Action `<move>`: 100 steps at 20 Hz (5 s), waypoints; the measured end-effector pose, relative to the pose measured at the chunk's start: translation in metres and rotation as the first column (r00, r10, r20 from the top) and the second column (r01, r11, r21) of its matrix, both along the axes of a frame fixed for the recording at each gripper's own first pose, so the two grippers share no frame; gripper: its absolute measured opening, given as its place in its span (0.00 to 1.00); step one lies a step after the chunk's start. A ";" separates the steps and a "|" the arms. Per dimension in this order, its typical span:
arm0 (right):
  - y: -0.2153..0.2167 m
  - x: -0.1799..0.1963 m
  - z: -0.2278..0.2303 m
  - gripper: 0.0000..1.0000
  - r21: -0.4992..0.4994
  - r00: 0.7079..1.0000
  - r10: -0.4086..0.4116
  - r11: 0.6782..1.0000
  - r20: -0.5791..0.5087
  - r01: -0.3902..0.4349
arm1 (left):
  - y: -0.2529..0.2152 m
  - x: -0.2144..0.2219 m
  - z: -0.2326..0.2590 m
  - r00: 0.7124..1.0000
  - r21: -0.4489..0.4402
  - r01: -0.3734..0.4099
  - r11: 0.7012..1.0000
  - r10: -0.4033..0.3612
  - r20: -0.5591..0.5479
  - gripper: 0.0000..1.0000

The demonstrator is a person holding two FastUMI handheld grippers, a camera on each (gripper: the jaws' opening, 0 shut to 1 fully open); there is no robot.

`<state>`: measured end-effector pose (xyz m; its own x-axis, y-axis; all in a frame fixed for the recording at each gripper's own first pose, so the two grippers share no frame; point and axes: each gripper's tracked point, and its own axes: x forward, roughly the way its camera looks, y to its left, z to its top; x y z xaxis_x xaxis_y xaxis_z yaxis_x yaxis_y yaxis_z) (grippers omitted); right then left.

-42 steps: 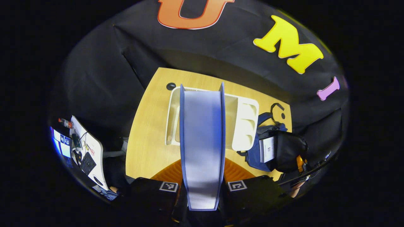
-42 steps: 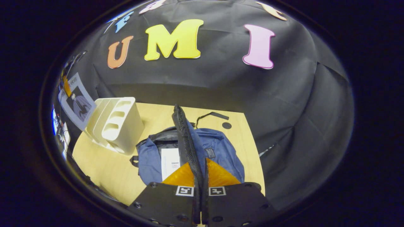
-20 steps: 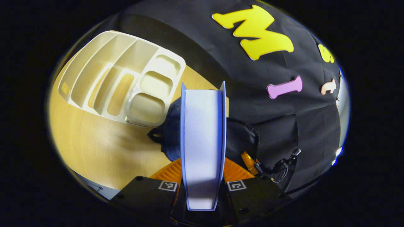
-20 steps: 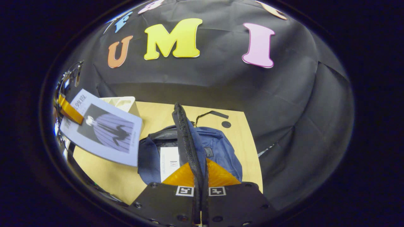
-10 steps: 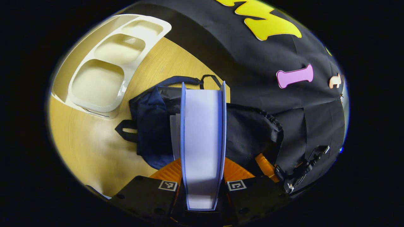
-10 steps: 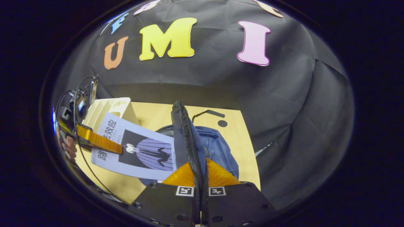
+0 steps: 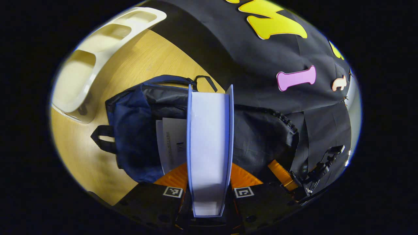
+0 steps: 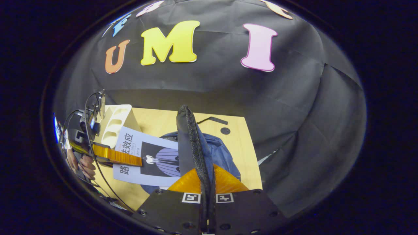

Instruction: Open the schoolbag, grab two books from the bookshelf and put them into the schoolbag.

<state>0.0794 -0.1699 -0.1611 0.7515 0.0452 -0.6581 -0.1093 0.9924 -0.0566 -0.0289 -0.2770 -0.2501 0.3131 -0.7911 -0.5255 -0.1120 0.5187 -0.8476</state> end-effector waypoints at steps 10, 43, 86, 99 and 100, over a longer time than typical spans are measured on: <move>0.009 0.006 0.013 0.02 -0.027 1.000 0.019 0.999 0.005 -0.019 | -0.060 0.019 -0.038 0.993 -0.190 -0.061 0.980 0.039 -0.114 0.43; 0.094 -0.021 -0.013 0.02 0.090 0.993 0.120 0.989 -0.008 -0.118 | 0.121 0.007 0.046 0.956 0.669 0.055 0.741 -0.234 0.180 0.81; 0.239 -0.014 0.075 0.96 0.183 0.903 0.092 0.966 0.421 -0.184 | 0.346 0.012 0.297 0.502 0.467 -0.744 0.477 -0.061 0.862 0.96; 0.181 -0.058 0.234 0.94 0.184 0.686 -0.060 0.977 0.725 -0.109 | 0.297 0.003 0.335 0.346 0.339 -0.797 0.499 -0.083 0.935 0.96; 0.179 -0.063 0.235 0.94 0.185 0.682 -0.066 0.977 0.729 -0.103 | 0.292 -0.001 0.335 0.343 0.331 -0.801 0.499 -0.072 0.937 0.96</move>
<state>0.0163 0.0092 0.0739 0.9844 0.1268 0.1222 -0.1356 0.9885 0.0671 -0.0298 0.0154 0.0845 0.9989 0.0365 -0.0288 -0.0374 0.9989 -0.0296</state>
